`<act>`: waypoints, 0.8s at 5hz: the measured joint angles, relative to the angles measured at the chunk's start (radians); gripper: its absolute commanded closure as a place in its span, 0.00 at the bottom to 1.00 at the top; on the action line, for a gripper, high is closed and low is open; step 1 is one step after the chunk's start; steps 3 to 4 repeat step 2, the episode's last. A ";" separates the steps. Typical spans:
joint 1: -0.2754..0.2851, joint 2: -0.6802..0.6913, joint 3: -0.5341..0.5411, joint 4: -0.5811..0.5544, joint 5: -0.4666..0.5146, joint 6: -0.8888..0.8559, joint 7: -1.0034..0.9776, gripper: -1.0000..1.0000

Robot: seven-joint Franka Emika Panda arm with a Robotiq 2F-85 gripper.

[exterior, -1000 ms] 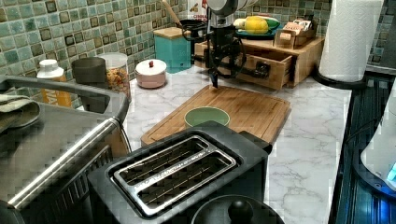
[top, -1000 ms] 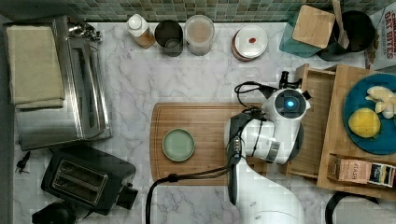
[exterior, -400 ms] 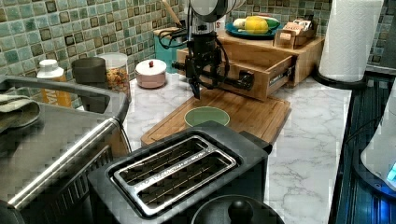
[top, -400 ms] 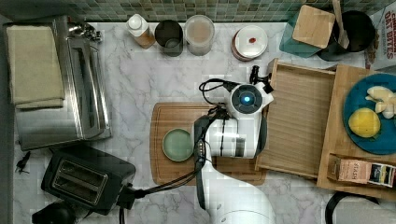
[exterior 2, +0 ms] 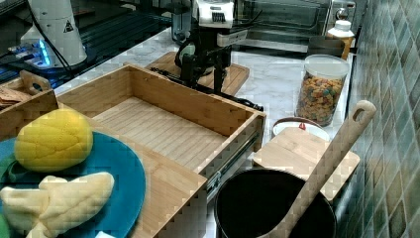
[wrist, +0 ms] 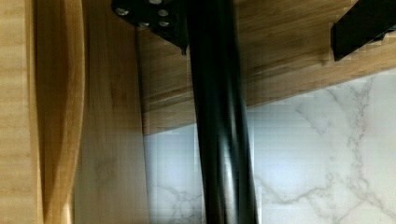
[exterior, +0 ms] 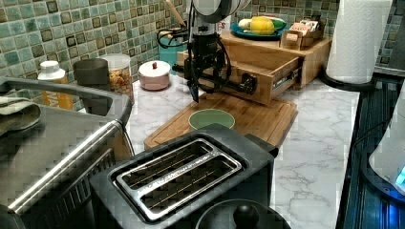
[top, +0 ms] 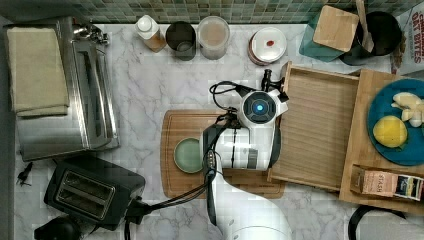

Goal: Open the drawer.

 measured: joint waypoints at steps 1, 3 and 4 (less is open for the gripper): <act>-0.014 0.000 0.004 0.004 0.060 0.000 -0.001 0.00; -0.025 -0.008 0.009 0.002 0.078 -0.003 -0.002 0.00; -0.025 -0.008 0.009 0.002 0.078 -0.003 -0.002 0.00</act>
